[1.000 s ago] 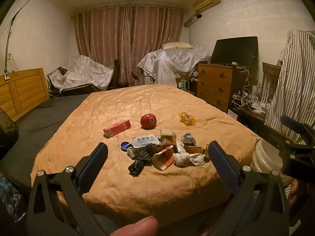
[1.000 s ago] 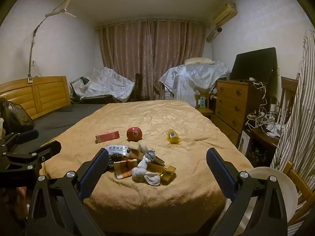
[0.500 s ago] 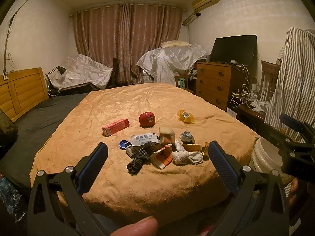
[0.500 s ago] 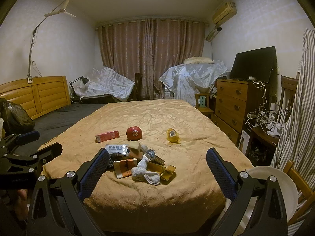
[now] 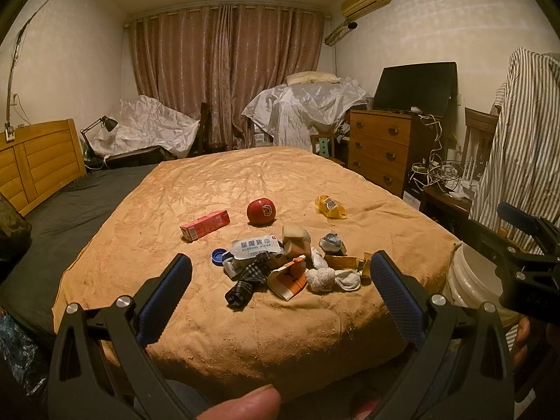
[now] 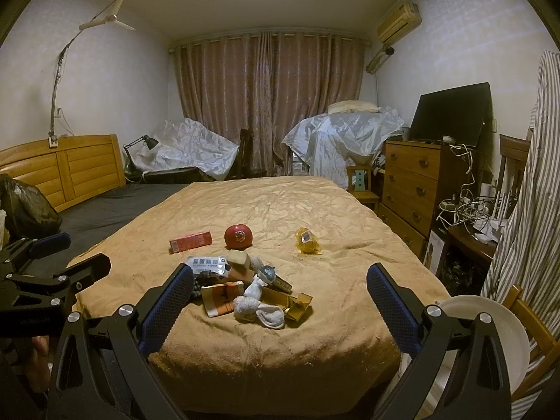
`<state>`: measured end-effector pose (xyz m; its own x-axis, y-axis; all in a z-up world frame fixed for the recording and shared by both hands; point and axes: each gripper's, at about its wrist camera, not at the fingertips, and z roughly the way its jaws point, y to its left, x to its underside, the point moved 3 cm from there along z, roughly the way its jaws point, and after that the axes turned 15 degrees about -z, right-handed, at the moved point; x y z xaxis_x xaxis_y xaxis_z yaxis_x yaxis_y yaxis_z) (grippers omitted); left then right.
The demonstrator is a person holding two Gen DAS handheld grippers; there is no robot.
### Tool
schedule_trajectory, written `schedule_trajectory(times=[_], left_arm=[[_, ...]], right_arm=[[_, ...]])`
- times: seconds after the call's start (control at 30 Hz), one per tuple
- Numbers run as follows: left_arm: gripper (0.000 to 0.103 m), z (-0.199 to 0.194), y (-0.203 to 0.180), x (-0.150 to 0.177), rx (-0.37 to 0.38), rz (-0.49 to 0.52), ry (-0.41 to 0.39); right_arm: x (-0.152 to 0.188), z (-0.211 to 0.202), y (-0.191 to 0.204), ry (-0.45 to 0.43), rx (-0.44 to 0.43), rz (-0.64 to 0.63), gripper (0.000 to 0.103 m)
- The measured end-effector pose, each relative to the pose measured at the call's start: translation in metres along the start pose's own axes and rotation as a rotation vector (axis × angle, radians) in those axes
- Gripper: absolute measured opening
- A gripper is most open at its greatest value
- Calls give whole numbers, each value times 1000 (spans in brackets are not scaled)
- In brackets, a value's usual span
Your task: Collect trash
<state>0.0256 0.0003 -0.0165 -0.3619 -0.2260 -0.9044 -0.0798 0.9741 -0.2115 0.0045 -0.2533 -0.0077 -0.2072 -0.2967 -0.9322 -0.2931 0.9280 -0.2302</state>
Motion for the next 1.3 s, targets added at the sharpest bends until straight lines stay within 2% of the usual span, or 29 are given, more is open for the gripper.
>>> schedule_trajectory(times=[0.63, 1.0, 1.3], left_arm=[[98, 3, -3, 4, 2, -1, 6], [98, 6, -7, 26, 2, 1, 16], [98, 7, -7, 22, 2, 0, 19]], right_arm=[[2, 2, 0, 5, -1, 1, 99], [4, 2, 1, 8, -1, 1, 99], [4, 2, 1, 10, -3, 0, 99]])
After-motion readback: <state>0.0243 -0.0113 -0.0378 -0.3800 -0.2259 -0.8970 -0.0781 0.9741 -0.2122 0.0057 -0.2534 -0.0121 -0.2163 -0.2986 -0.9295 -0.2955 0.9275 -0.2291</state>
